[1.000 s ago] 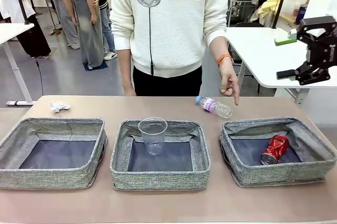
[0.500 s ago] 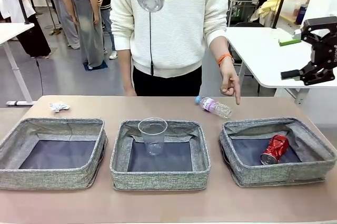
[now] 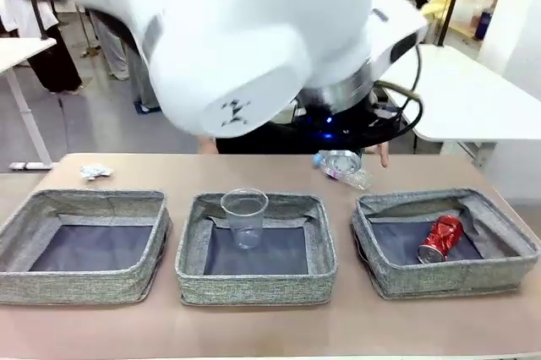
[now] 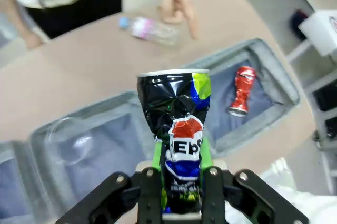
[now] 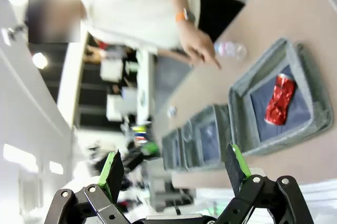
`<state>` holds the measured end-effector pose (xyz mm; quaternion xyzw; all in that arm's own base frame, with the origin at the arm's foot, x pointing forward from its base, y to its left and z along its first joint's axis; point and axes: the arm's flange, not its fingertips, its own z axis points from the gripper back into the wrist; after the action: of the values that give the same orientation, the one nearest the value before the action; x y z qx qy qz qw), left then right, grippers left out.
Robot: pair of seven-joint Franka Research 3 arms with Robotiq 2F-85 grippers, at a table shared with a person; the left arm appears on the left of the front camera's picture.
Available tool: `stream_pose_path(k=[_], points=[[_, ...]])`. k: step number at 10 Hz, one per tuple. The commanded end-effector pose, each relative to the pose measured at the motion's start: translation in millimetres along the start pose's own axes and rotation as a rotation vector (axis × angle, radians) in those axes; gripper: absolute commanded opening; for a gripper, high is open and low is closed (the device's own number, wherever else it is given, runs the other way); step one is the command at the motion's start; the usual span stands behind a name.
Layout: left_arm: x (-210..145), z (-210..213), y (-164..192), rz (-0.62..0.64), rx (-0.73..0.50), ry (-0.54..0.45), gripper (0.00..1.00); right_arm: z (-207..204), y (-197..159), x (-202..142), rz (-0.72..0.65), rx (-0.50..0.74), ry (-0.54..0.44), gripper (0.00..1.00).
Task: Sort the waste into the appropriate baskets.
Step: Place the picked waste into the Fabric basket indicated by the person.
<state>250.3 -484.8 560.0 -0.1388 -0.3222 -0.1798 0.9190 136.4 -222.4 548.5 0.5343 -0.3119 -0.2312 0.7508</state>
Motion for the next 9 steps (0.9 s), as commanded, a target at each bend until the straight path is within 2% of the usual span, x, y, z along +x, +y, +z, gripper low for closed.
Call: stream_pose_path(k=[1, 2, 3, 4, 5, 6, 7, 9], points=[[34, -93, -19, -0.056, -0.120, 0.015, 0.29, -46, 10, 10, 0.017, -0.054, 0.121, 1.00], [43, -128, -42, -0.104, -0.126, -0.003, 0.29, -46, 10, 10, 0.017, -0.054, 0.121, 1.00], [48, -153, -60, -0.087, -0.163, 0.034, 0.29, -46, 10, 10, 0.017, -0.054, 0.121, 1.00], [48, -172, -76, -0.055, -0.152, 0.086, 0.29, -46, 10, 10, 0.017, -0.054, 0.121, 1.00], [43, -186, -87, -0.037, -0.126, 0.107, 0.29, -46, 10, 10, 0.017, -0.054, 0.121, 1.00], [37, -199, -97, 0.001, -0.137, 0.177, 0.29, -46, 10, 10, 0.017, -0.054, 0.121, 1.00], [32, -206, -105, -0.015, -0.154, 0.222, 0.29, -46, 10, 10, 0.017, -0.054, 0.121, 1.00], [29, -213, -112, -0.048, -0.146, 0.241, 0.29, -46, 10, 10, 0.017, -0.054, 0.121, 1.00]])
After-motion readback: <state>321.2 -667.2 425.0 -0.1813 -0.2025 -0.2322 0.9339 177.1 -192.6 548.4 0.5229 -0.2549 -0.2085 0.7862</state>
